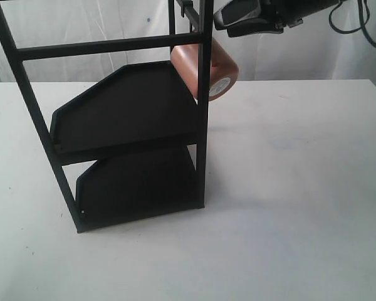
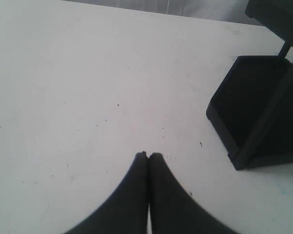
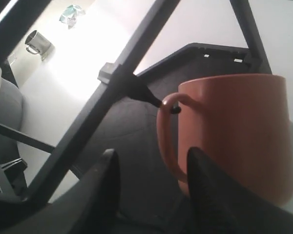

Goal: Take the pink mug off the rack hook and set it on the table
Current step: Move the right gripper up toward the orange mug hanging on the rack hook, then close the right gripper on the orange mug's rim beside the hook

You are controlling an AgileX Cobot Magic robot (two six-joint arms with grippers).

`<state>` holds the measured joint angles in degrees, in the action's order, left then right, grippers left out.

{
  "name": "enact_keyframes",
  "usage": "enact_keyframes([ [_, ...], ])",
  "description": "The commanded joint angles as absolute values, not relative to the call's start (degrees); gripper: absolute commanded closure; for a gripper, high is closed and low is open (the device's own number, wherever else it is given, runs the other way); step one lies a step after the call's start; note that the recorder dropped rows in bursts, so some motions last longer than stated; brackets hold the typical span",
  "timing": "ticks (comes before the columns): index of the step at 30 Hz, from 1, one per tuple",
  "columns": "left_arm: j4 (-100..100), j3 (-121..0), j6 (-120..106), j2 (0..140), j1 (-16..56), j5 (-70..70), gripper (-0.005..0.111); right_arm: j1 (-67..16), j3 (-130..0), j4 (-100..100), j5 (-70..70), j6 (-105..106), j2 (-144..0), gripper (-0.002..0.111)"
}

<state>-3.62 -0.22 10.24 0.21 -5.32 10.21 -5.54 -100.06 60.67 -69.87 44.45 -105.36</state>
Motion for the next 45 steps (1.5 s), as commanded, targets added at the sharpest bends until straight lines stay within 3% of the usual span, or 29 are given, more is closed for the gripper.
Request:
enact_keyframes([
  [1,-3.8,0.0,10.2,0.0,-4.8,10.1,0.107,-5.7,-99.9,61.2,-70.0,45.8,-105.3,0.066],
  [25,-3.8,0.0,10.2,0.0,-4.8,10.1,0.107,-8.5,-99.9,64.7,-70.0,54.2,-110.5,0.067],
  [27,-3.8,0.0,10.2,0.0,-4.8,10.1,0.107,-8.5,-99.9,64.6,-70.0,54.3,-110.5,0.076],
  [29,-3.8,0.0,10.2,0.0,-4.8,10.1,0.107,-8.5,-99.9,63.5,-70.0,55.2,-110.5,0.096],
  [31,-3.8,0.0,10.2,0.0,-4.8,10.1,0.107,-8.5,-99.9,61.7,-70.0,55.2,-110.5,0.108],
  [45,-3.8,0.0,10.2,0.0,-4.8,10.1,0.107,-8.5,-99.9,62.5,-70.0,55.8,-109.7,0.108],
])
